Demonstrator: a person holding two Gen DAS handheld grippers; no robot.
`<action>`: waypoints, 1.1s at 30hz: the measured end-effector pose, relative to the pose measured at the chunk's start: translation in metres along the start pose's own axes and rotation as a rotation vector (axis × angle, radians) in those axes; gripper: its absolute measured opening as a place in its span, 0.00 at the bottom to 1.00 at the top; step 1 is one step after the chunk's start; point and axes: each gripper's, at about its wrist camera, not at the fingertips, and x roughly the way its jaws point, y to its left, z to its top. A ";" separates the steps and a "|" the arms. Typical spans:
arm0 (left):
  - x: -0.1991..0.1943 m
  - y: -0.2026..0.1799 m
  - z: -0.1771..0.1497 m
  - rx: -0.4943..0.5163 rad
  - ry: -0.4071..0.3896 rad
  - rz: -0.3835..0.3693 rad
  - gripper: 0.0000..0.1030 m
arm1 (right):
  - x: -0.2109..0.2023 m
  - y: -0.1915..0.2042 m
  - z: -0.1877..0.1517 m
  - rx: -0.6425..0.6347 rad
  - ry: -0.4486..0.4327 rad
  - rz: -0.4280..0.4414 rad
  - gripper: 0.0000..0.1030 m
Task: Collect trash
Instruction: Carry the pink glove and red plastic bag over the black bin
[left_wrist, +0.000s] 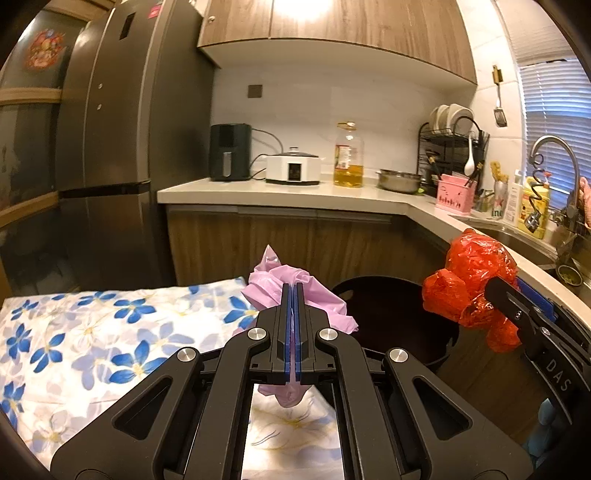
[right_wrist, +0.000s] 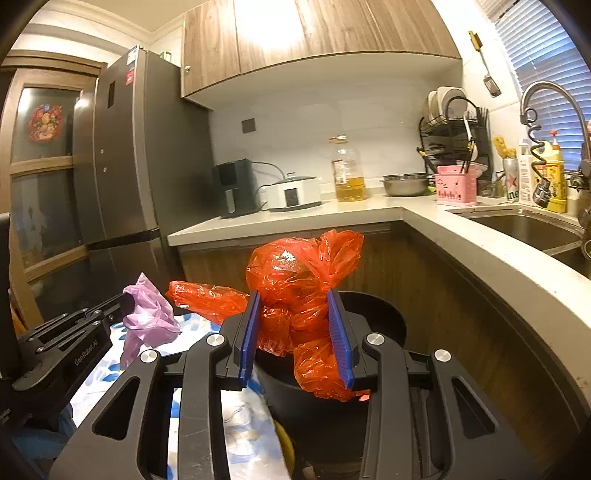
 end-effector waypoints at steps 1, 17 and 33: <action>0.003 -0.004 0.001 0.004 0.000 -0.009 0.00 | 0.000 -0.002 0.000 0.003 -0.001 -0.006 0.35; 0.042 -0.050 0.013 0.051 -0.013 -0.129 0.00 | 0.018 -0.033 0.012 0.030 -0.020 -0.096 0.34; 0.080 -0.066 0.023 0.042 -0.015 -0.180 0.00 | 0.047 -0.038 0.022 0.038 -0.034 -0.112 0.35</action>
